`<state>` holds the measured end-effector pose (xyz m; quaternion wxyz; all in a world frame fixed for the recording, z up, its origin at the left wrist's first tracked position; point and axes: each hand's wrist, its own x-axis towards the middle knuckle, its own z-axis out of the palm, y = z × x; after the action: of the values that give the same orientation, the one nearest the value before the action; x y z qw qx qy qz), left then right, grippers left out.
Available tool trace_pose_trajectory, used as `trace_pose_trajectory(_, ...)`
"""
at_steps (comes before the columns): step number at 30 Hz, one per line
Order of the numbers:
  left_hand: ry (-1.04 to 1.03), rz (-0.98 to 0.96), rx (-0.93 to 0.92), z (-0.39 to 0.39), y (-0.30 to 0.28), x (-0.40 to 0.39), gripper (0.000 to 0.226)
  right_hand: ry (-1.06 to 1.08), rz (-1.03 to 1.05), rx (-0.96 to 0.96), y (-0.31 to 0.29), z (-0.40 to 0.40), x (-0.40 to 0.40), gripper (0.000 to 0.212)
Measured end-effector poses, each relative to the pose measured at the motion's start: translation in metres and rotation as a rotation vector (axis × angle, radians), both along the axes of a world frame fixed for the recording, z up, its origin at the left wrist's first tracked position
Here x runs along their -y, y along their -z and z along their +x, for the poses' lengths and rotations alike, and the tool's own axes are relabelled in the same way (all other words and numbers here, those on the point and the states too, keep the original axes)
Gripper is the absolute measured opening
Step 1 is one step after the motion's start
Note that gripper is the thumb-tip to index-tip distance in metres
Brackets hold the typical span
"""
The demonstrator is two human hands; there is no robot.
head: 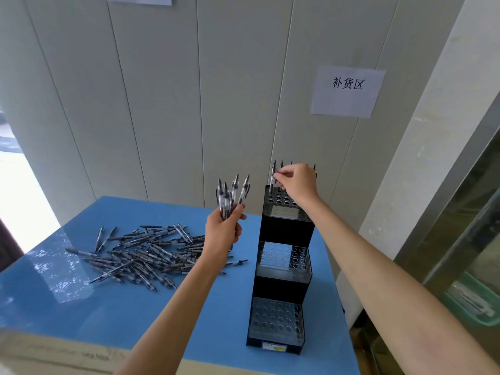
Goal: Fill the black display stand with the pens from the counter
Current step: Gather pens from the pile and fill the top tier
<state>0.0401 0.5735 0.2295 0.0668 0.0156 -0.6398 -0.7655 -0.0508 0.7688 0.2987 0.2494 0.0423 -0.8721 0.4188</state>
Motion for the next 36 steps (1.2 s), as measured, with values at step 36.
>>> trace_pose_trajectory(36, 0.087, -0.052, -0.013, -0.014, -0.014, -0.025, 0.021, -0.166, -0.770, 0.151, -0.025, 0.031, -0.017, 0.008)
